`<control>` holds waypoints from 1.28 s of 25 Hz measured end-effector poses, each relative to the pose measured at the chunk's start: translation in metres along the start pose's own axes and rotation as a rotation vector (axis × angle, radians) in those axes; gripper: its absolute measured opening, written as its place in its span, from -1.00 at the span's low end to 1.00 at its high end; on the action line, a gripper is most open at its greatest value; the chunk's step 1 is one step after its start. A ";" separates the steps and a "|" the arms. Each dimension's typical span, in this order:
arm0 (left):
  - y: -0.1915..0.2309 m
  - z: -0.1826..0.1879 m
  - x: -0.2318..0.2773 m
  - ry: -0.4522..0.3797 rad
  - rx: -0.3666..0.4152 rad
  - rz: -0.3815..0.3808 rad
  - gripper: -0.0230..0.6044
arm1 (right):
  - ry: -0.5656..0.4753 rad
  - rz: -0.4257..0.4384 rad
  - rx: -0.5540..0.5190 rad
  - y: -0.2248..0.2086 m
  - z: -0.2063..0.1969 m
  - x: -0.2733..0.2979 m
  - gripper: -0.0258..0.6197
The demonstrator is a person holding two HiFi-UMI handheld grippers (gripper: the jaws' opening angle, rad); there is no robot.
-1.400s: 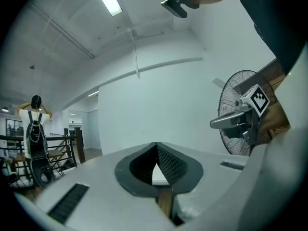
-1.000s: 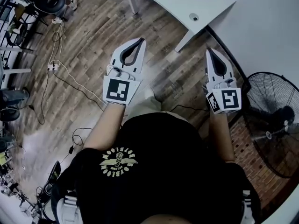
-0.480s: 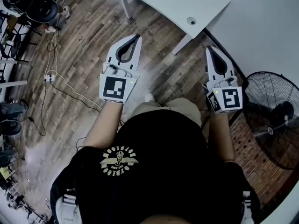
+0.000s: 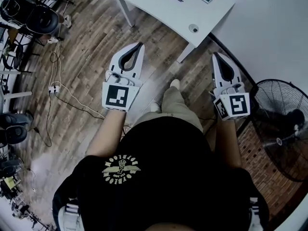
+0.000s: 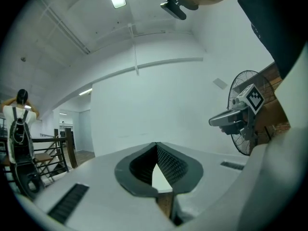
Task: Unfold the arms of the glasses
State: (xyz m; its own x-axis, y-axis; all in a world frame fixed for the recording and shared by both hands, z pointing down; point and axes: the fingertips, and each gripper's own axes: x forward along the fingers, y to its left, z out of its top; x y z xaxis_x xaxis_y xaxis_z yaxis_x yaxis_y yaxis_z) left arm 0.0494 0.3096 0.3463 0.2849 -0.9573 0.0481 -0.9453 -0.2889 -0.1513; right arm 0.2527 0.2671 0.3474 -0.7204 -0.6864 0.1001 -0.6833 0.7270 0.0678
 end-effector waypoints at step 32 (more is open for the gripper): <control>0.054 -0.005 0.113 -0.003 -0.074 0.105 -0.91 | 0.021 0.134 0.012 -0.087 -0.006 0.127 -0.92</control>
State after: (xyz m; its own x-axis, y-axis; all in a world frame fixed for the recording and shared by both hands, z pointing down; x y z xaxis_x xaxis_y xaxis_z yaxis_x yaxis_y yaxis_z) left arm 0.0294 0.1858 0.3484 0.1845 -0.9823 0.0332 -0.9790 -0.1866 -0.0825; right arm 0.2216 0.1167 0.3599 -0.8024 -0.5828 0.1280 -0.5830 0.8115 0.0404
